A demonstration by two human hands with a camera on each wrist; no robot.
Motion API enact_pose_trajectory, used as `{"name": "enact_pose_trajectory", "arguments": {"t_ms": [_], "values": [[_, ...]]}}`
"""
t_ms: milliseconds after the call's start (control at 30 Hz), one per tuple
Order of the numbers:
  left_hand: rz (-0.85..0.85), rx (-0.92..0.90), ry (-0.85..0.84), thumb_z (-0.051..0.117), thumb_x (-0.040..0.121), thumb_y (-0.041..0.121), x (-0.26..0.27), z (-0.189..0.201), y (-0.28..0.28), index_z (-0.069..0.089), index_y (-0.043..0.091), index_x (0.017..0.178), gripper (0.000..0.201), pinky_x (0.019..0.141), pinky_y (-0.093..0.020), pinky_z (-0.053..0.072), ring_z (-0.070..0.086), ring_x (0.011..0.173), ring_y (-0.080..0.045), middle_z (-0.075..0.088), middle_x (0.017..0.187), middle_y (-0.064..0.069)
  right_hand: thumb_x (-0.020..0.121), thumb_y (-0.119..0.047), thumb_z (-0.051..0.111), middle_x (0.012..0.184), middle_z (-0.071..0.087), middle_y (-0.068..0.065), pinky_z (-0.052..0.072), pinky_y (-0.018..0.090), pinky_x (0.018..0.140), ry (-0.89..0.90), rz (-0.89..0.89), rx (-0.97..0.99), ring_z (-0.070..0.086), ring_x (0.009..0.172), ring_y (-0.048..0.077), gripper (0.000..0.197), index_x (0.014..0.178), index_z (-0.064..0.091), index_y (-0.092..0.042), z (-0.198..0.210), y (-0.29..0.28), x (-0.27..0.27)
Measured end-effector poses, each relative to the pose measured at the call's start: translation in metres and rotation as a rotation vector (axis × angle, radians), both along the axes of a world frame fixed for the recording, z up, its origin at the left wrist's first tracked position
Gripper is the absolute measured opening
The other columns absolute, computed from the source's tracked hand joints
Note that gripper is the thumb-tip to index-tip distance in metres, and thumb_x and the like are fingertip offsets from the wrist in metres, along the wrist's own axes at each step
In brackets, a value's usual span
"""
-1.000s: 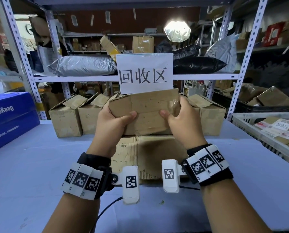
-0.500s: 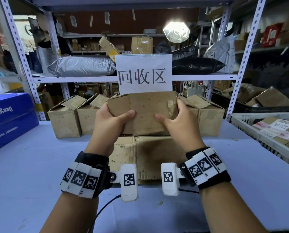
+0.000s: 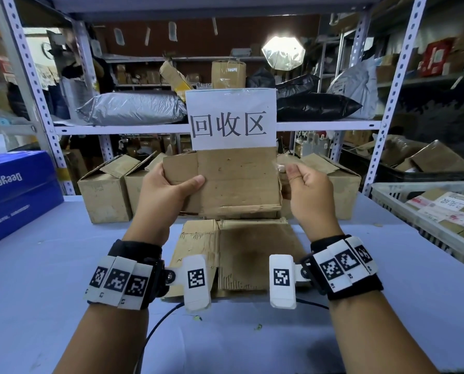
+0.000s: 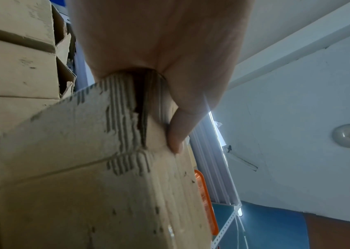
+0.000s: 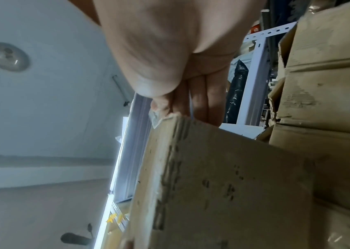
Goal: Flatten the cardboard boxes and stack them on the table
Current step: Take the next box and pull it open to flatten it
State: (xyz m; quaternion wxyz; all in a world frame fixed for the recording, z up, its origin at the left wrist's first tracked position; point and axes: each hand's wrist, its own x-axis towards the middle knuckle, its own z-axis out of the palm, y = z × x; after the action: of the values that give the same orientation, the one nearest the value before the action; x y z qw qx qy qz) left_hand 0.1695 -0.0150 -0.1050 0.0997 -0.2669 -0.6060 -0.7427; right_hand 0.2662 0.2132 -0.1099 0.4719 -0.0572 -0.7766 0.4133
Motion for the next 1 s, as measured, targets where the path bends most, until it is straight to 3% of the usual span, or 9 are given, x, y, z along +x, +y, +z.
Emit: {"name": "enact_pose_trajectory", "arguments": {"t_ms": [67,133,267,467,667,733,800,900,1000], "values": [[0.017,0.0,-0.012,0.083,0.081,0.007,-0.003,-0.001,-0.001,0.067,0.015,0.106,0.031,0.064,-0.021,0.058,0.075,0.08,-0.007,0.078,0.089,0.009,0.106,-0.033,0.044,0.076,0.069,0.003,0.057,0.049,0.076,0.025,0.057,-0.101,0.067,0.078,0.027,0.032,0.083,0.066,-0.032,0.003,0.0,0.002],[0.024,-0.004,-0.03,0.083,0.081,0.008,-0.007,-0.001,-0.002,0.067,0.017,0.104,0.03,0.064,-0.022,0.058,0.075,0.08,-0.008,0.078,0.089,0.009,0.106,-0.03,0.045,0.081,0.071,0.003,0.058,0.055,0.083,0.034,0.128,-0.202,0.07,0.085,0.031,0.033,0.083,0.068,-0.03,0.006,-0.001,0.003],[0.029,-0.016,-0.049,0.083,0.081,0.007,-0.014,0.001,-0.005,0.067,0.019,0.102,0.029,0.062,-0.022,0.058,0.075,0.079,-0.008,0.078,0.089,0.009,0.107,-0.024,0.043,0.071,0.071,-0.012,0.063,0.035,0.071,0.061,0.334,-0.391,0.072,0.073,0.014,0.033,0.084,0.066,-0.02,0.007,-0.002,0.005],[0.041,-0.023,-0.109,0.083,0.081,0.006,-0.026,0.002,-0.01,0.067,0.016,0.108,0.033,0.063,-0.024,0.058,0.075,0.084,-0.012,0.079,0.093,0.005,0.108,-0.023,0.038,0.087,0.078,0.007,0.061,0.029,0.069,0.141,0.551,-0.583,0.076,0.083,0.022,0.033,0.088,0.059,-0.009,0.013,-0.002,0.013],[0.073,-0.088,-0.119,0.085,0.082,0.019,-0.024,0.012,0.0,0.06,0.018,0.116,0.042,0.06,-0.024,0.057,0.076,0.09,-0.02,0.078,0.102,-0.001,0.107,-0.027,0.04,0.089,0.078,0.01,0.059,0.025,0.068,0.206,0.566,-0.677,0.075,0.083,0.02,0.032,0.088,0.061,-0.011,0.016,0.001,0.014],[0.185,-0.207,-0.051,0.083,0.084,0.025,-0.02,0.017,0.006,0.047,0.02,0.137,0.064,0.069,-0.024,0.057,0.069,0.105,-0.017,0.069,0.12,0.0,0.107,-0.028,0.04,0.085,0.077,0.007,0.058,0.024,0.067,0.218,0.561,-0.665,0.074,0.082,0.017,0.032,0.088,0.06,-0.012,0.017,0.0,0.014],[0.343,-0.447,0.123,0.081,0.087,0.024,-0.015,0.02,0.011,0.031,0.021,0.155,0.085,0.099,-0.033,0.051,0.054,0.129,-0.018,0.055,0.141,0.001,0.107,-0.029,0.039,0.085,0.077,0.005,0.057,0.023,0.067,0.227,0.566,-0.622,0.074,0.085,0.017,0.034,0.086,0.06,-0.014,0.018,-0.002,0.014],[0.322,-0.573,0.399,0.073,0.091,0.009,0.003,0.026,0.019,0.036,0.024,0.157,0.077,0.122,-0.046,0.032,0.036,0.143,-0.008,0.044,0.154,0.007,0.107,-0.029,0.04,0.095,0.077,0.009,0.057,0.024,0.071,0.251,0.606,-0.579,0.074,0.089,0.022,0.036,0.083,0.065,-0.02,0.024,-0.007,0.015],[0.055,-0.566,0.444,0.071,0.087,0.052,0.027,0.027,0.023,0.033,0.039,0.156,0.08,0.125,-0.051,0.024,0.022,0.152,-0.008,0.033,0.162,0.008,0.106,-0.029,0.041,0.097,0.075,0.006,0.056,0.026,0.074,0.279,0.63,-0.528,0.072,0.091,0.021,0.04,0.079,0.07,-0.025,0.031,-0.014,0.02]]}}
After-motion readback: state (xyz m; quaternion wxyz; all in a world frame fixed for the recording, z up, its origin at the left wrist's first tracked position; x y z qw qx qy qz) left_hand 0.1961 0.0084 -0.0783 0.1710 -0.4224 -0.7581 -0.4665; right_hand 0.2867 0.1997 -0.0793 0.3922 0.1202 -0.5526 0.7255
